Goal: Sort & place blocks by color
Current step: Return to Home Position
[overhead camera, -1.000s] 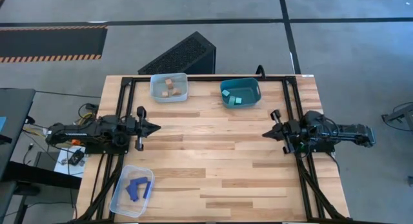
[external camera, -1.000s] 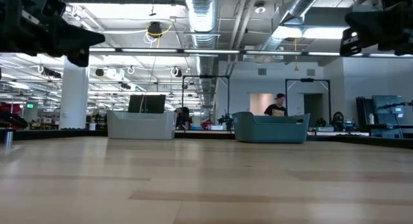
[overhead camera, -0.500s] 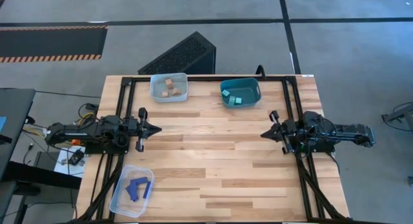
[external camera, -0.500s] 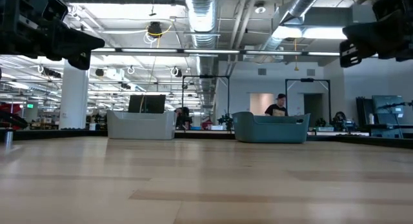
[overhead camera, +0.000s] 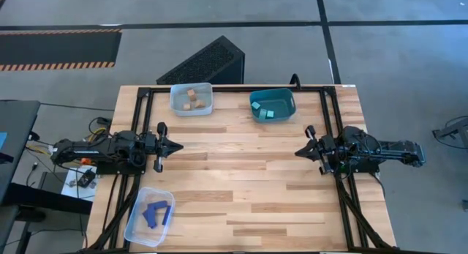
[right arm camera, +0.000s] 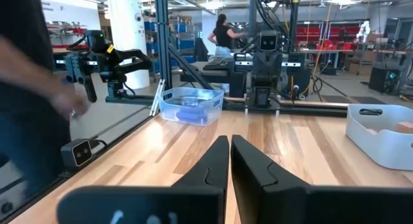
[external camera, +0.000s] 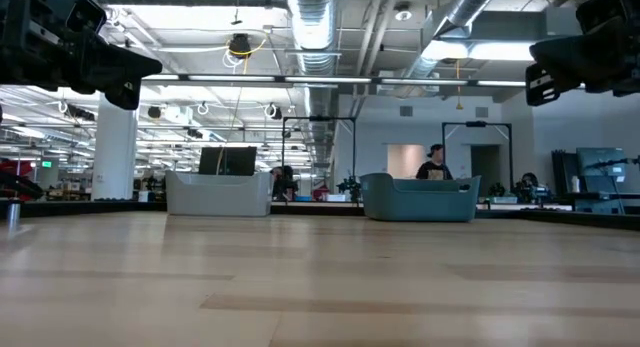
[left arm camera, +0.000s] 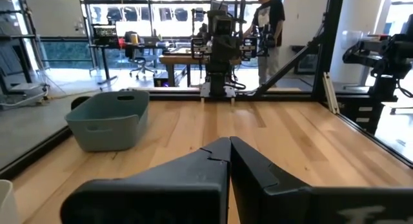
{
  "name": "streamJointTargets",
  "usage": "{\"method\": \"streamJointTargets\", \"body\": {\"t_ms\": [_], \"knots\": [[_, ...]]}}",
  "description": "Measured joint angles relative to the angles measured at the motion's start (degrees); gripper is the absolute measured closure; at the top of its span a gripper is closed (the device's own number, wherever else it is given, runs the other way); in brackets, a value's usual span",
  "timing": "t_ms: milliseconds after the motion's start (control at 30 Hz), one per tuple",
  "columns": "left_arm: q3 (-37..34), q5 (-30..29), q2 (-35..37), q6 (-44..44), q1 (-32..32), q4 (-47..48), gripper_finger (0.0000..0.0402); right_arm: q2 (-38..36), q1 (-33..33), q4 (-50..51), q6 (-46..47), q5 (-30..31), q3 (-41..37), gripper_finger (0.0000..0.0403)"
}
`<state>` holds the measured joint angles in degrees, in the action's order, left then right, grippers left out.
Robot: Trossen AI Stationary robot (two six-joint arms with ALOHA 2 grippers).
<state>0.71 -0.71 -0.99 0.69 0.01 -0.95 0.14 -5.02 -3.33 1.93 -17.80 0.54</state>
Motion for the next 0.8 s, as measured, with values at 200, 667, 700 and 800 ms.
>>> {"method": "streamJointTargets", "body": {"t_ms": [200,667,700,800], "knots": [[0.0,0.0,0.0,-0.08,0.0,0.0,0.0401,0.0,0.0,0.11,0.04,-0.02,-0.02,0.0363],[0.0,0.02,0.0,-0.48,0.02,0.0,0.0401,0.0,0.0,0.24,0.07,-0.07,-0.07,0.0363],[0.0,0.02,0.0,-0.48,0.02,0.0,0.0401,0.0,0.0,0.24,0.07,-0.07,-0.07,0.0363],[-0.02,0.02,0.0,0.02,0.02,0.0,0.0401,0.0,0.0,0.24,0.07,-0.07,-0.07,0.0363]]}}
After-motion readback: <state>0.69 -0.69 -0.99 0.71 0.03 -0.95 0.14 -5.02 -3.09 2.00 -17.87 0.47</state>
